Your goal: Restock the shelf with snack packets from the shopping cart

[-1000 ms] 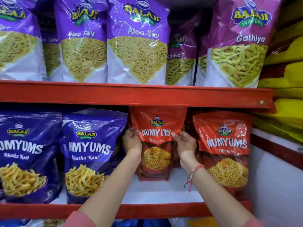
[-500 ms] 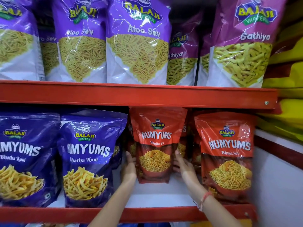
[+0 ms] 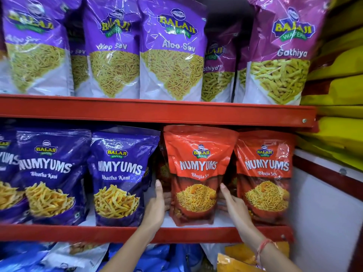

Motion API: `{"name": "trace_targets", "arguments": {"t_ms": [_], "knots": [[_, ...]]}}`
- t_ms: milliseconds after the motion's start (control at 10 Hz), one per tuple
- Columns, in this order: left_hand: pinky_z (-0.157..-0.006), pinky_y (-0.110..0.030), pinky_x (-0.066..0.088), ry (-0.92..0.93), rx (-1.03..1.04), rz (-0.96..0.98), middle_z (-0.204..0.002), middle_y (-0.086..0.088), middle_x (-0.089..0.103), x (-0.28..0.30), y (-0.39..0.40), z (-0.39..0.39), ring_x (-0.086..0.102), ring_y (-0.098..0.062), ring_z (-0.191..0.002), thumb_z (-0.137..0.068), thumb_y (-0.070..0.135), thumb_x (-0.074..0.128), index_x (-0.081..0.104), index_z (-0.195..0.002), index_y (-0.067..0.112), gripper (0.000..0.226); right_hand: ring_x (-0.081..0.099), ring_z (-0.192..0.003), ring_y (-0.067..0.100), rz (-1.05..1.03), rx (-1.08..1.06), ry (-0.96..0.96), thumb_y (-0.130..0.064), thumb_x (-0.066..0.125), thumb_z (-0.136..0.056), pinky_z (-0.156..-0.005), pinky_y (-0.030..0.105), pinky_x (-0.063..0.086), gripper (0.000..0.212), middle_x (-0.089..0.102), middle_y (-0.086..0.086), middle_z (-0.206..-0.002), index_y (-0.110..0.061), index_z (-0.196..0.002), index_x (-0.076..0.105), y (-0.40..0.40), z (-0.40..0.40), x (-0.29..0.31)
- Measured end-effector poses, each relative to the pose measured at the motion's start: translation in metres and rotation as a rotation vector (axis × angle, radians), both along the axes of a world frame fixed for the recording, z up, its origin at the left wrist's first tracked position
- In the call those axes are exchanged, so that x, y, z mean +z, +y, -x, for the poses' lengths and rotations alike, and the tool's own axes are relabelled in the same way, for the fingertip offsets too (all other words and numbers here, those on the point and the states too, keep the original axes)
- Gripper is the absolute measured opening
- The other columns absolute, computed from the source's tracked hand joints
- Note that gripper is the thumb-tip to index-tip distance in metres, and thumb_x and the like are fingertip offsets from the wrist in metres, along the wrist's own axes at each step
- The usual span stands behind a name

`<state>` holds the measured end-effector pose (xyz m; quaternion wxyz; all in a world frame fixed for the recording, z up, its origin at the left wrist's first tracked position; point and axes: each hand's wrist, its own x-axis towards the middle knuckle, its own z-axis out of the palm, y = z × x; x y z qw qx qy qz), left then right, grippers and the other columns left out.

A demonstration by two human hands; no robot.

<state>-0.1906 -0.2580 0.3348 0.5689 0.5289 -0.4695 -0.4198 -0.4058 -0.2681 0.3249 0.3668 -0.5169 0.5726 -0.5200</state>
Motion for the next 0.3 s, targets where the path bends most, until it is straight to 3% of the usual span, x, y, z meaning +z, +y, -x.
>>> {"name": "trace_targets", "arguments": {"t_ms": [100,200,300], "knots": [[-0.094,-0.036,0.048,-0.079,-0.008,-0.034,-0.099,-0.006,0.072,-0.003,0.008,-0.001,0.066,-0.02,-0.092,-0.06,0.088,0.009,0.067,-0.08,0.029,0.085,0.066,-0.098,0.043,0.027,-0.02,0.023,-0.09,0.043,-0.065,-0.093,0.063,0.05,0.092,0.067,0.029,-0.106,-0.008,-0.099,0.068,0.011,0.007,-0.006],[-0.089,-0.037,0.047,-0.239,0.024,-0.055,-0.088,-0.007,0.071,0.0,0.017,0.0,0.064,-0.02,-0.084,-0.058,0.092,0.002,0.059,-0.066,0.025,0.088,0.065,-0.099,0.043,0.007,0.006,0.065,-0.087,0.045,-0.069,-0.093,0.062,0.051,0.094,0.064,0.031,-0.109,-0.002,-0.106,0.061,0.02,0.011,-0.004],[-0.084,-0.036,0.046,-0.405,0.078,0.063,-0.078,-0.006,0.068,0.018,0.036,0.001,0.062,-0.022,-0.08,-0.067,0.083,-0.001,0.059,-0.067,0.017,0.089,0.069,-0.09,0.033,0.116,-0.024,0.173,-0.053,0.054,-0.089,-0.083,0.047,0.056,0.048,0.074,0.021,-0.1,-0.012,-0.107,0.071,0.041,0.016,0.029]]}}
